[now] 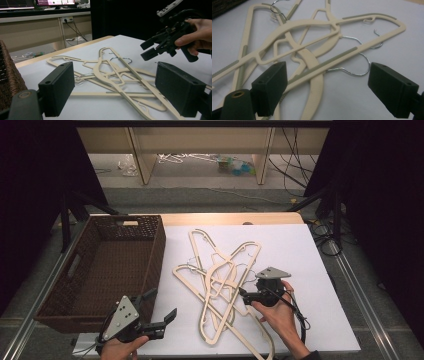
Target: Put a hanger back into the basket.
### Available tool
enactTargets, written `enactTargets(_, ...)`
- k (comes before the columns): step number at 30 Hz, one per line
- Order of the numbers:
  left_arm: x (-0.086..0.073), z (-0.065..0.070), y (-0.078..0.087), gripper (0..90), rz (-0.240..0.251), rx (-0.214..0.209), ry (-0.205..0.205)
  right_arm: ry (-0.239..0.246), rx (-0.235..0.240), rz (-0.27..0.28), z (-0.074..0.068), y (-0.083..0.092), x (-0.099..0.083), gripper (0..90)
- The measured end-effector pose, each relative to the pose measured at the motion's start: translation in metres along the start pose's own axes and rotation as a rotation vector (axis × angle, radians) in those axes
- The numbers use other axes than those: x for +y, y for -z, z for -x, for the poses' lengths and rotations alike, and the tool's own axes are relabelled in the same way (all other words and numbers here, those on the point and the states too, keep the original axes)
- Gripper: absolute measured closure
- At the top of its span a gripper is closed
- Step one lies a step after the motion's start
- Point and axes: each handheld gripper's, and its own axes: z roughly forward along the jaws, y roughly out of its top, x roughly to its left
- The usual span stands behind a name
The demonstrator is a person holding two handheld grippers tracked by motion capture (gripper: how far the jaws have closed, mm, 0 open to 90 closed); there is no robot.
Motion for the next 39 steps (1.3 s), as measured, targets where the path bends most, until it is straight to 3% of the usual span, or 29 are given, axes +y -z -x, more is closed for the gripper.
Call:
enactTargets(2,0.0,0.0,0.0,15.8,-0.002,0.002,0.0,-0.046,0.024,-0.052,-0.004,-0.011,0.004,19.0)
enactTargets(6,-0.001,0.0,0.0,15.9,-0.005,0.002,-0.002,-0.068,0.035,-0.102,-0.006,-0.024,0.006,19.2)
enactTargets(16,0.0,0.0,-0.001,15.9,-0.005,-0.004,-0.006,-0.04,0.034,-0.202,-0.011,-0.049,0.007,21.5)
enactTargets(19,0.0,0.0,-0.001,15.9,-0.004,-0.004,-0.005,-0.022,0.028,-0.201,-0.01,-0.055,0.006,21.1)
enactTargets(22,0.0,-0.001,-0.001,15.9,-0.005,-0.005,-0.006,-0.032,0.029,-0.213,-0.011,-0.057,0.006,23.4)
enactTargets(24,0.0,0.0,-0.001,15.9,-0.001,-0.005,-0.003,-0.058,0.055,-0.258,-0.012,-0.054,0.007,28.2)
enactTargets(27,0.0,0.0,-0.001,15.9,-0.001,-0.006,-0.004,-0.034,0.06,-0.246,-0.007,-0.055,0.007,30.3)
enactTargets(28,0.0,0.0,-0.001,15.9,-0.001,-0.006,-0.005,-0.057,0.076,-0.264,-0.002,-0.054,0.008,32.0)
enactTargets(30,0.0,0.0,-0.001,15.9,0.0,-0.006,-0.001,-0.071,0.089,-0.241,0.0,-0.055,0.006,35.4)
enactTargets(33,0.0,-0.001,-0.001,15.9,0.002,-0.007,-0.001,-0.053,0.112,-0.261,0.005,-0.052,0.007,37.1)
enactTargets(35,0.0,-0.001,-0.001,15.9,0.001,-0.007,0.0,-0.082,0.119,-0.277,0.007,-0.052,0.007,37.7)
enactTargets(38,0.0,-0.001,-0.001,15.9,-0.001,-0.008,0.0,-0.086,0.125,-0.274,0.009,-0.05,0.006,41.2)
enactTargets(39,0.0,-0.001,0.0,15.9,0.0,-0.007,-0.001,-0.098,0.14,-0.267,0.01,-0.048,0.007,46.1)
